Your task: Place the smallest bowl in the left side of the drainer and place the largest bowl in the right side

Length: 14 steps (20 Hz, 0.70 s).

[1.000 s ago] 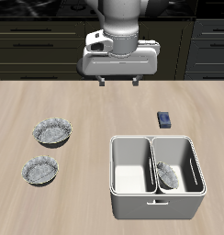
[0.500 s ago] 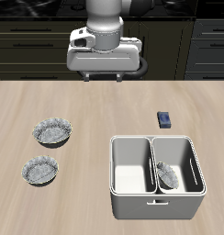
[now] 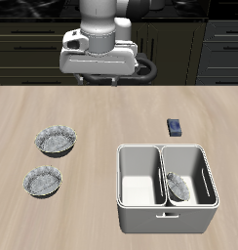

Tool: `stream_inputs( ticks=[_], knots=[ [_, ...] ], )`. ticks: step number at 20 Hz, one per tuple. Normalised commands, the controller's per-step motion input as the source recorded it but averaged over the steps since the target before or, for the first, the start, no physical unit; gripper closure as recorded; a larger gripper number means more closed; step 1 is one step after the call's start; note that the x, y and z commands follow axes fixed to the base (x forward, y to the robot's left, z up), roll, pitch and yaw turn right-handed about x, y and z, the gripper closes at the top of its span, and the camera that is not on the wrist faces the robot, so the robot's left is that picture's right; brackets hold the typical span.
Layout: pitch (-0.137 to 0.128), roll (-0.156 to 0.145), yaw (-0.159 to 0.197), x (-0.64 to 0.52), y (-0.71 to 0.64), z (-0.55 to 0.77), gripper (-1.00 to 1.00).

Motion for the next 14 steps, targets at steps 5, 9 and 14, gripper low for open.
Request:
stream_inputs(
  ticks=[5,9,14],
  knots=[
    [0.018,0.033,0.002,0.01,-0.13,-0.02,-1.0],
    [0.046,0.043,0.015,0.0,-0.13,-0.08,-1.0],
    [-0.001,0.017,0.014,-0.04,-0.23,0.01,-1.0]
  ],
)
